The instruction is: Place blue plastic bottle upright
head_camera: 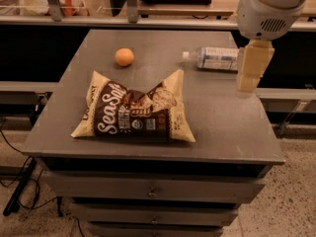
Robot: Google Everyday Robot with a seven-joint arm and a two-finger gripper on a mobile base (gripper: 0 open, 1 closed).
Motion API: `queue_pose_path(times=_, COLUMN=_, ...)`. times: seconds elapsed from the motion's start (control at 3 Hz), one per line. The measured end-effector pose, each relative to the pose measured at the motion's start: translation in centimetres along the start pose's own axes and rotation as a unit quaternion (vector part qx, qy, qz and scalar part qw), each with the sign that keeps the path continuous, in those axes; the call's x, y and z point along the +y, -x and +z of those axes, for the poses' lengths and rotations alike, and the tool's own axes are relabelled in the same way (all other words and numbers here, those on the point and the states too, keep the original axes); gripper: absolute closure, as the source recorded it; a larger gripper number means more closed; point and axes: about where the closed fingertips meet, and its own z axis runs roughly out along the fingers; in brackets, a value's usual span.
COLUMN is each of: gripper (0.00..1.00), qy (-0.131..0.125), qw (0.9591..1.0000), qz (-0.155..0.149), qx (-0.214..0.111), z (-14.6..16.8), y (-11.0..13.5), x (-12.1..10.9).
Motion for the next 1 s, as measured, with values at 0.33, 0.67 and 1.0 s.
queue_pose_path(times=0.33, gripper=0.00, qy=-0.002, qw=0.9999, qz=-0.006, qx=0.013, z=2.9, y=0.3, x=-4.1)
queue_pose_path(times=0.67, gripper=0.00, qy=-0.012, qw=0.9997, qz=0.000, qx=0.021, z=5.4, y=0.4, x=-8.5)
queue_pose_path(times=1.0, gripper=0.00, qy=-0.020, qw=0.9994, qz=0.015, qx=0.025, z=7.7, y=0.3, x=-11.7)
